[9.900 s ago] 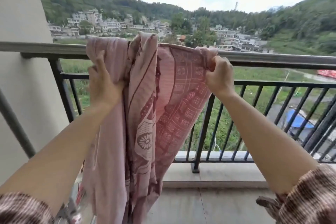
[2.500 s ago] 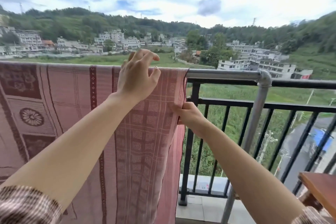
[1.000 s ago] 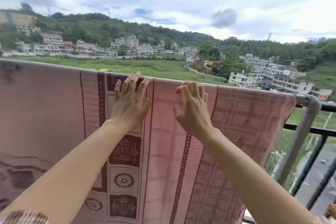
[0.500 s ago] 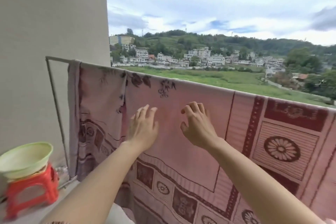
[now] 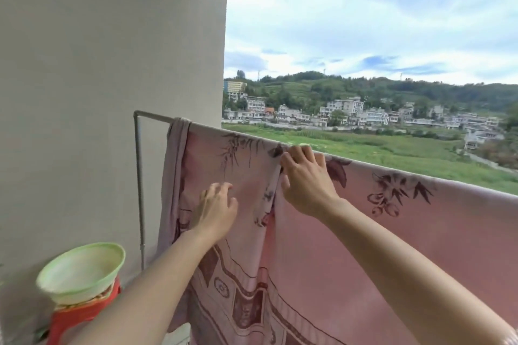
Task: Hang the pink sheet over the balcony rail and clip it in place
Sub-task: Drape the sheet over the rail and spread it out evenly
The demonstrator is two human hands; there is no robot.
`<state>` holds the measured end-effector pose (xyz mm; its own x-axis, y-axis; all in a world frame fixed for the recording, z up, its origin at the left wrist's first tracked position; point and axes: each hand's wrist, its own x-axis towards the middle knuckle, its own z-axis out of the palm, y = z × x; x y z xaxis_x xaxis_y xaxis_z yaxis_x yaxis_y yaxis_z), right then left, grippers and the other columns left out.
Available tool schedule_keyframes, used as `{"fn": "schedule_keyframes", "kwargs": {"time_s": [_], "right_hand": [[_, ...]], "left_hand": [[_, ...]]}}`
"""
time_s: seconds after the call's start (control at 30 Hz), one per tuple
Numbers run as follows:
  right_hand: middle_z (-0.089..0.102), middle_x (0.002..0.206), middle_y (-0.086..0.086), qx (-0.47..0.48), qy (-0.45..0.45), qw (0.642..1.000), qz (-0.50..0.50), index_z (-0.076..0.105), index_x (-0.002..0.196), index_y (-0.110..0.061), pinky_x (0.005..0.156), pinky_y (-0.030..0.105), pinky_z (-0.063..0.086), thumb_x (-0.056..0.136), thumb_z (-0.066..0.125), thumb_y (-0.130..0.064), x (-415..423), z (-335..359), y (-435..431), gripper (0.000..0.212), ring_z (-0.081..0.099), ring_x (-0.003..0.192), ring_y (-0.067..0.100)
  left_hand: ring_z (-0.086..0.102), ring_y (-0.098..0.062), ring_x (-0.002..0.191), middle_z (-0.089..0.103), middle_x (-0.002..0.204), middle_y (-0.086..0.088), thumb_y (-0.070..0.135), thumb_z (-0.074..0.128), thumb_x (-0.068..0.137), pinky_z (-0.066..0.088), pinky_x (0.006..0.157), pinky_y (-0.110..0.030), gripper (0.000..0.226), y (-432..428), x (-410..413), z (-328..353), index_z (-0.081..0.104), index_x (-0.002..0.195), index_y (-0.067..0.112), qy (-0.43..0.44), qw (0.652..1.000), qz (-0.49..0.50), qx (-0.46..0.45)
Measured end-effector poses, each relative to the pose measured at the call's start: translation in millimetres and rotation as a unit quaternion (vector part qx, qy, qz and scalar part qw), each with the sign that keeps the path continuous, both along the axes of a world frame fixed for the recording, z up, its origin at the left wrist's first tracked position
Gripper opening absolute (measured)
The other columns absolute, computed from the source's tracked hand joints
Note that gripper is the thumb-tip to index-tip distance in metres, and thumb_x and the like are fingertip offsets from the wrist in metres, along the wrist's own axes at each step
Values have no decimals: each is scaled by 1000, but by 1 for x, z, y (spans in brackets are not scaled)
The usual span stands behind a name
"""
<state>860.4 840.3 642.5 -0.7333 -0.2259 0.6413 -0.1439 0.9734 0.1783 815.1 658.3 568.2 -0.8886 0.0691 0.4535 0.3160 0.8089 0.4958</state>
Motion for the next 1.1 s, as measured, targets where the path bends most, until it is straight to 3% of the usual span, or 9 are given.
{"fn": "schedule_keyframes", "kwargs": {"time_s": [0.17,0.27,0.33,0.43,0.53,0.67,0.77,0.97,1.1], "right_hand": [[52,114,8,-60,24,994,-93,51,106,-9,93,42,33,82,47,-13,-57,36,-17,25,44,111,28],[58,93,8,-110,32,987,-117,48,88,-12,73,36,36,89,41,-18,-73,37,-15,9,56,92,29],[53,78,3,-104,53,984,-133,46,80,-12,60,32,30,92,40,-22,-79,35,-13,17,51,70,26],[50,67,0,-77,82,980,-166,47,76,-13,51,31,27,96,38,-30,-82,32,-11,28,44,59,24],[45,60,-2,-47,118,967,-219,43,72,-15,44,26,15,100,33,-32,-82,26,-5,35,39,52,23],[47,50,1,-26,151,961,-231,38,67,-16,44,23,10,99,46,-22,-87,17,-4,33,42,40,25],[53,48,4,-16,174,952,-251,47,64,-11,48,22,22,94,55,-16,-87,13,-5,32,49,39,26],[51,53,3,-61,198,926,-315,43,67,-15,52,27,30,97,41,-23,-87,13,-8,31,48,46,26],[53,63,4,-135,169,920,-326,48,71,-10,60,32,38,97,43,-17,-107,18,-45,27,47,57,23]], "left_hand": [[17,-20,142,23,155,-1,29,34,100,20,114,-37,46,-4,-85,33,31,145,20,81,996,-42,-3],[15,-18,143,21,156,1,40,29,99,18,117,-41,51,2,-122,53,27,147,23,164,982,-91,-27],[16,-18,143,22,156,1,55,21,94,17,116,-43,61,9,-141,64,27,147,24,188,972,-137,-36],[26,-18,139,37,148,2,66,13,88,15,115,-47,70,18,-168,68,40,140,28,200,960,-194,-26],[49,-19,118,60,120,7,65,23,90,26,104,-49,60,20,-193,61,62,120,30,273,935,-226,16],[57,-14,95,70,97,11,52,46,90,22,82,-34,37,19,-217,61,74,100,29,334,900,-261,100],[62,-18,87,72,86,6,32,54,89,22,84,-35,22,11,-233,67,74,88,23,326,894,-272,143],[65,-25,94,74,95,-5,19,60,89,26,87,-38,15,-57,-289,62,74,95,17,326,907,-227,141],[64,-24,106,72,105,-4,21,61,89,42,94,-49,17,-63,-301,57,74,97,14,299,883,-330,148]]}}
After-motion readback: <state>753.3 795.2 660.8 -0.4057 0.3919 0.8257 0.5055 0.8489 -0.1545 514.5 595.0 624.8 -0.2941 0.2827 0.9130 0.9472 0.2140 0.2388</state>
